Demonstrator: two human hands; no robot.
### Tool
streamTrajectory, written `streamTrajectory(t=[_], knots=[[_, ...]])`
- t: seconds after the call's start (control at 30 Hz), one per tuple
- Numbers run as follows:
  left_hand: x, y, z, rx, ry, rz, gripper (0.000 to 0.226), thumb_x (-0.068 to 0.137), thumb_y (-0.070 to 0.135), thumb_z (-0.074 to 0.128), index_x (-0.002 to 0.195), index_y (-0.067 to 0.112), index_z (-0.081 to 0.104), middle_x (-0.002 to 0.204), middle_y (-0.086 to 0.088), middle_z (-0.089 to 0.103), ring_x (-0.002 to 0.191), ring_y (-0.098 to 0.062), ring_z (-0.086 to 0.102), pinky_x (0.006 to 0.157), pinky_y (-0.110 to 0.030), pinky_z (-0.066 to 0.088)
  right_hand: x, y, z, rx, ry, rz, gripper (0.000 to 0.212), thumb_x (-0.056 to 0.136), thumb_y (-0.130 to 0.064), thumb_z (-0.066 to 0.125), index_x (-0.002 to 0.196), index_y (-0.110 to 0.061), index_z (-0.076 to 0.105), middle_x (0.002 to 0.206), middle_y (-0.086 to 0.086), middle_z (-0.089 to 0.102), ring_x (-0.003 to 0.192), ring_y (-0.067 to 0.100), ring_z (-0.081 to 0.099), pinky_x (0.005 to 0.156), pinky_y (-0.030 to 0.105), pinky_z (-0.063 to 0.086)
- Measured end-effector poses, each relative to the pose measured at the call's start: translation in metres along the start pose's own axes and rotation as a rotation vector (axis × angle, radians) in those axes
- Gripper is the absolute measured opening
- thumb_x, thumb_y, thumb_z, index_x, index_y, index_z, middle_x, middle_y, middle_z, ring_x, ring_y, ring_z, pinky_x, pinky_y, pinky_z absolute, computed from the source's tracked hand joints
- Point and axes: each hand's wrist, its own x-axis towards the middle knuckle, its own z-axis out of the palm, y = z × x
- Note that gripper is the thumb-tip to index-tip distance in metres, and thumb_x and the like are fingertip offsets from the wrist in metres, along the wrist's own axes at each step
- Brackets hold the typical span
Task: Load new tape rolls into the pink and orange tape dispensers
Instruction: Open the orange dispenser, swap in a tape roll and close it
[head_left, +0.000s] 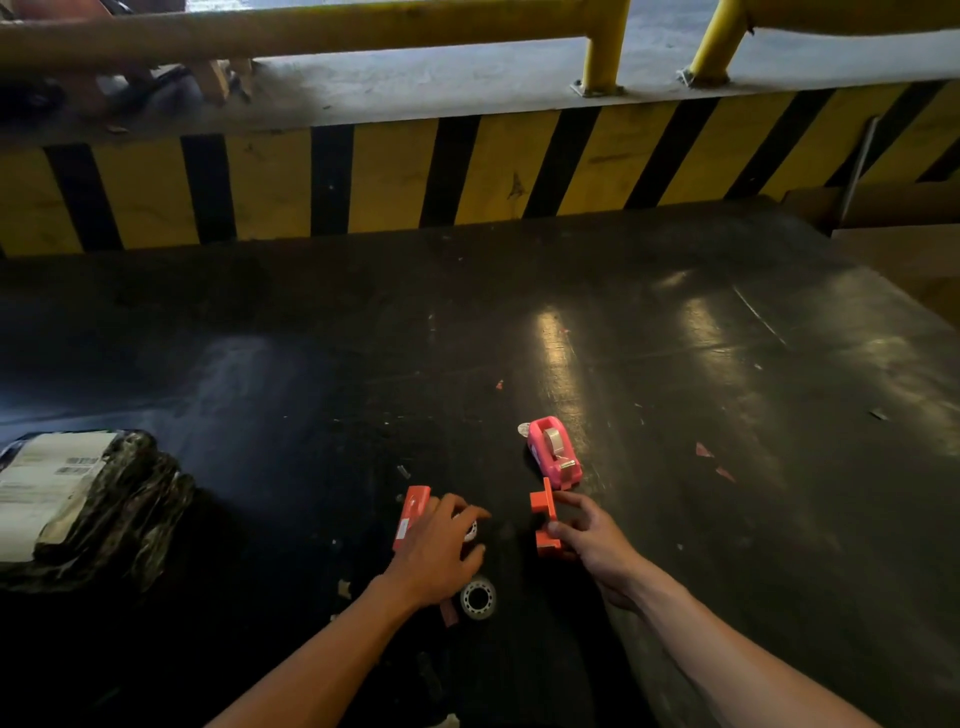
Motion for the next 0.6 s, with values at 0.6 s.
streamTrajectory(t=[0.6], knots=[[-0.007,0.01,-0.003,-0.111,-0.042,-0.072,0.014,0.095,0.033,0.06,0.107,0.029,0.054,0.105,0.007,0.064,0.092,-0.005,0.063,0.084,-0.031,0.058,-0.019,-0.001,0.005,-0.064,-0.122,-0.026,0.044,0.095,-0.01,0.062,0.131,-0.031,0.049,0.127,0.012,0.059,0.107,0.023,0.067,0.087,0.036,0.058]])
